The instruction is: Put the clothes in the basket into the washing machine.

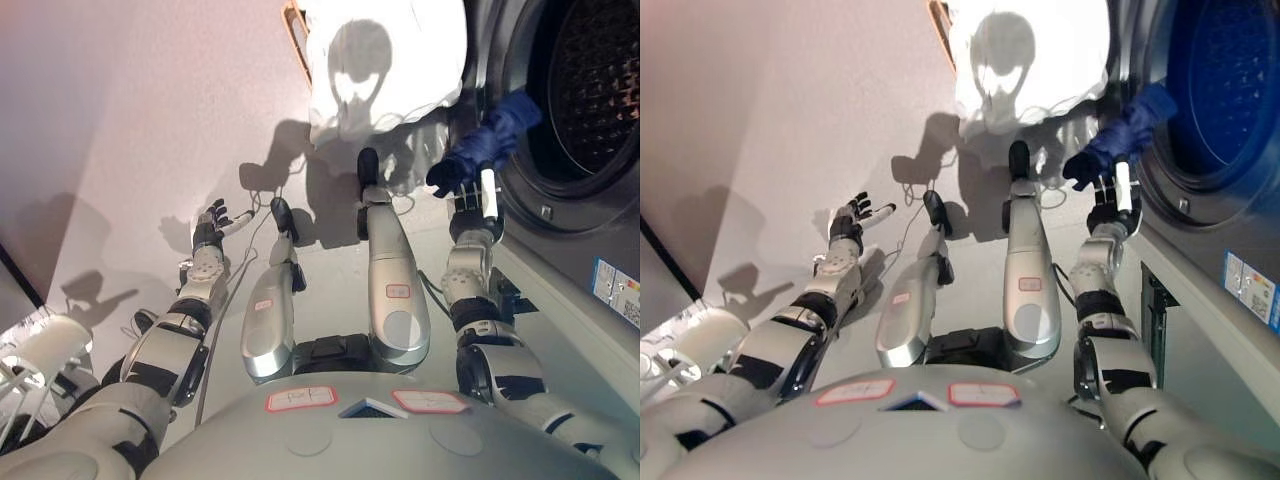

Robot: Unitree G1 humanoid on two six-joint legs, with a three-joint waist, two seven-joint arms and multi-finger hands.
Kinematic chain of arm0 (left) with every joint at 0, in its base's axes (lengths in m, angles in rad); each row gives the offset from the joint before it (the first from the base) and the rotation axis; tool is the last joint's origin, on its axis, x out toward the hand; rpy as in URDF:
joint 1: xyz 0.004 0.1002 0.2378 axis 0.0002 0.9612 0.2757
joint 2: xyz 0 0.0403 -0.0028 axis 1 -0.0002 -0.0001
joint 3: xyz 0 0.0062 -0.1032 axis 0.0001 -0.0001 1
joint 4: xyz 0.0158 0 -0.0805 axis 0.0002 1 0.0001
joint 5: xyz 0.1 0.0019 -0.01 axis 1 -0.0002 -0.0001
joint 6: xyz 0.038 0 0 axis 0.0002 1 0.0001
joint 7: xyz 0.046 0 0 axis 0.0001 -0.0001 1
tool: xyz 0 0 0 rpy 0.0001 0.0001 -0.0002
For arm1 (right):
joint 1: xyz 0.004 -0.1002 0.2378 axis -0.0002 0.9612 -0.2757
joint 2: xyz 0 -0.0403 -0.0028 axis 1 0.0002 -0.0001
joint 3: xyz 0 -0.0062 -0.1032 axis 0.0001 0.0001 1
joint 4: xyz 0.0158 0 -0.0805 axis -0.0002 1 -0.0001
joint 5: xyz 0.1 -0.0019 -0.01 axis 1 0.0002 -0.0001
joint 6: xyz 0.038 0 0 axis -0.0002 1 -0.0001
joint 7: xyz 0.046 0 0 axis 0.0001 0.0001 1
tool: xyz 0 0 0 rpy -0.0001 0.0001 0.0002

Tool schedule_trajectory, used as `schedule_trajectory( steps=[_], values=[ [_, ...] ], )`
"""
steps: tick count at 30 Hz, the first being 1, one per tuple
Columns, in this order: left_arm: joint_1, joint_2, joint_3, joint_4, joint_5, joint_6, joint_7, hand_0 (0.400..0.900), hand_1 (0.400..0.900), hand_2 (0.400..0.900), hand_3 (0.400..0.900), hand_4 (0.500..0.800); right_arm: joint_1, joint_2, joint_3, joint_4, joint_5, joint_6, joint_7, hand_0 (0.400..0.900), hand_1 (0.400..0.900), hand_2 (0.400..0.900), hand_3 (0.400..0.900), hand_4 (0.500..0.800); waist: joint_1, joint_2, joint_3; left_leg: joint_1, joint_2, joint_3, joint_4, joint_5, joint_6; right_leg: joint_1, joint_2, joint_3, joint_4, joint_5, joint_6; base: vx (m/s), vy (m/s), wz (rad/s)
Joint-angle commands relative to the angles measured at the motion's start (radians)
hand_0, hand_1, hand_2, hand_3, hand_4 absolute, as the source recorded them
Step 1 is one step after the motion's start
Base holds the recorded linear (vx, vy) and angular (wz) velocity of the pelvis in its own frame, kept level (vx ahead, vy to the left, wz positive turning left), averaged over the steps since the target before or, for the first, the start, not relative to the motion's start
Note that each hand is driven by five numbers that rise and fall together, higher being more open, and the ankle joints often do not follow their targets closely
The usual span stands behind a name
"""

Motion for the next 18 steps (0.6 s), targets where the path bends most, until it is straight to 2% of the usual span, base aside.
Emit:
schedule_trajectory(
  steps=[1,2,3,10,15,18],
  values=[
    [0.068,0.008,0.03,0.085,0.008,-0.051,0.011,0.9,0.9,0.9,0.9,0.8,0.091,-0.006,-0.062,-0.071,0.025,-0.103,0.052,0.4,0.4,0.4,0.4,0.5,-0.039,-0.004,-0.07,0.202,0.005,-0.02,0.0,-0.167,-0.003,-0.016,-0.038,0.055,-0.174,0.197,0.13,0.02,0.025,-0.1],
    [0.069,0.007,0.031,0.085,0.008,-0.051,0.011,0.9,0.9,0.9,0.9,0.8,0.092,-0.005,-0.062,-0.073,0.022,-0.103,0.048,0.4,0.4,0.4,0.4,0.5,-0.038,-0.004,-0.071,0.202,0.005,-0.019,0.0,-0.168,-0.003,-0.016,-0.038,0.056,-0.174,0.197,0.13,0.01,0.0,-0.12],
    [0.068,0.016,0.029,0.08,0.012,-0.055,0.013,0.9,0.9,0.9,0.9,0.8,0.094,-0.045,-0.017,-0.109,-0.054,-0.097,0.03,0.4,0.4,0.4,0.4,0.5,-0.04,-0.012,-0.07,0.201,0.006,-0.014,0.0,-0.167,-0.004,-0.018,-0.034,0.059,-0.176,0.2,0.13,0.0,-0.01,-0.08],
    [0.066,0.023,0.009,0.055,0.02,-0.059,0.02,0.9,0.9,0.9,0.9,0.8,0.038,-0.107,0.016,-0.185,-0.092,-0.106,0.0,0.4,0.4,0.4,0.4,0.5,-0.023,-0.018,-0.063,0.19,0.012,-0.019,0.0,-0.156,-0.007,-0.026,-0.037,0.052,-0.178,0.201,0.13,-0.01,-0.019,0.04],
    [0.056,0.019,-0.007,0.055,0.025,-0.046,0.022,0.9,0.9,0.9,0.9,0.8,-0.097,-0.138,0.058,-0.155,-0.083,-0.101,-0.027,0.4,0.4,0.4,0.4,0.5,0.007,-0.015,-0.061,0.176,0.015,-0.033,0.0,-0.141,-0.012,-0.033,-0.041,0.046,-0.176,0.198,0.126,-0.01,-0.037,0.14],
    [0.044,0.018,-0.026,0.065,0.031,-0.031,0.022,0.9,0.9,0.9,0.9,0.8,-0.245,-0.167,0.067,-0.055,-0.051,-0.094,-0.059,0.4,0.4,0.4,0.4,0.5,0.033,-0.008,-0.065,0.166,0.015,-0.042,0.0,-0.137,-0.015,-0.039,-0.043,0.043,-0.174,0.197,0.123,-0.01,-0.041,0.12]
  ],
)
